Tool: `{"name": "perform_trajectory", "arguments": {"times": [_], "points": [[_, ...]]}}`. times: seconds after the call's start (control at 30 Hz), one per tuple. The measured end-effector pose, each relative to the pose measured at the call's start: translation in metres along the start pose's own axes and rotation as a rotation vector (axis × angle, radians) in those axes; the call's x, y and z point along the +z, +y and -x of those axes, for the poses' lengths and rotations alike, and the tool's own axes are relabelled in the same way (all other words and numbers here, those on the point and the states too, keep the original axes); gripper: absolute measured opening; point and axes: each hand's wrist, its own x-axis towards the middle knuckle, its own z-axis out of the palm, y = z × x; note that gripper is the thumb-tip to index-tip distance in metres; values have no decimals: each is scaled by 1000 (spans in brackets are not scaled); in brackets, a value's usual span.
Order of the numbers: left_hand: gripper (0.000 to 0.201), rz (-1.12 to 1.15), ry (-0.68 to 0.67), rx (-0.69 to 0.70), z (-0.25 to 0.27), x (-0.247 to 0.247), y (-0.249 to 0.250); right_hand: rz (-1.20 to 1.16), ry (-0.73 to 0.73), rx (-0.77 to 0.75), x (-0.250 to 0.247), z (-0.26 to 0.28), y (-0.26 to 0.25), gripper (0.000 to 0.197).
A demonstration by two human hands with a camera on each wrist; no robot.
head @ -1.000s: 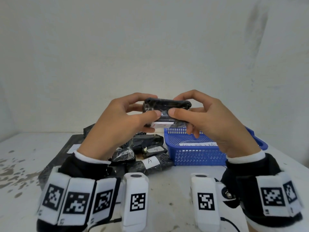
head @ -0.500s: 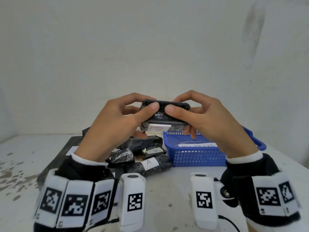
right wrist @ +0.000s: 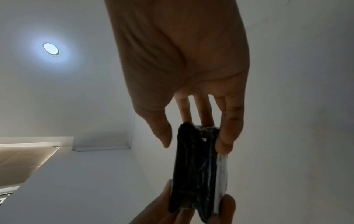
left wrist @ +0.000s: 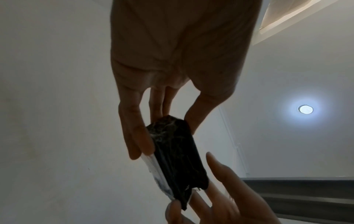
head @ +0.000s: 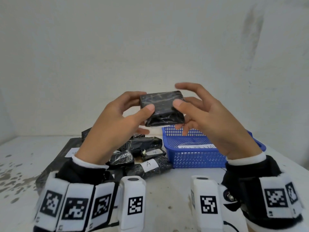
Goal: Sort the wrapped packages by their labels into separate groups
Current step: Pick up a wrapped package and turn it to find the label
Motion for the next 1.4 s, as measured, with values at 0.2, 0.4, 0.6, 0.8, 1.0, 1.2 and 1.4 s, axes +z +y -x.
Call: {"name": "perform_trajectory", "arguments": {"times": [0.2,0.4,0.6,0.8,1.0,1.2,1.4], "points": [[30,-12,20,32,0,-2,1,-15,19,-6,-1,0,-1,47],[15,-51,23,50,1,0,2,-1,-6,-3,1,3,-6,54],[23,-51,29,66,2,2,3,1,3,2,4,3,-5,48],[29,-51,26,69,3,3,5,26,1,-9,5,0,-1,41],[32,-59,41,64,4,3,7,25,-19,-31,2,0,-1,38],[12,-52,56,72,4,4,7,51,-44,-5,2,3,-3,39],[20,28,8,35,7,5,9,-17,-24,-29,0,0,-1,18]]}}
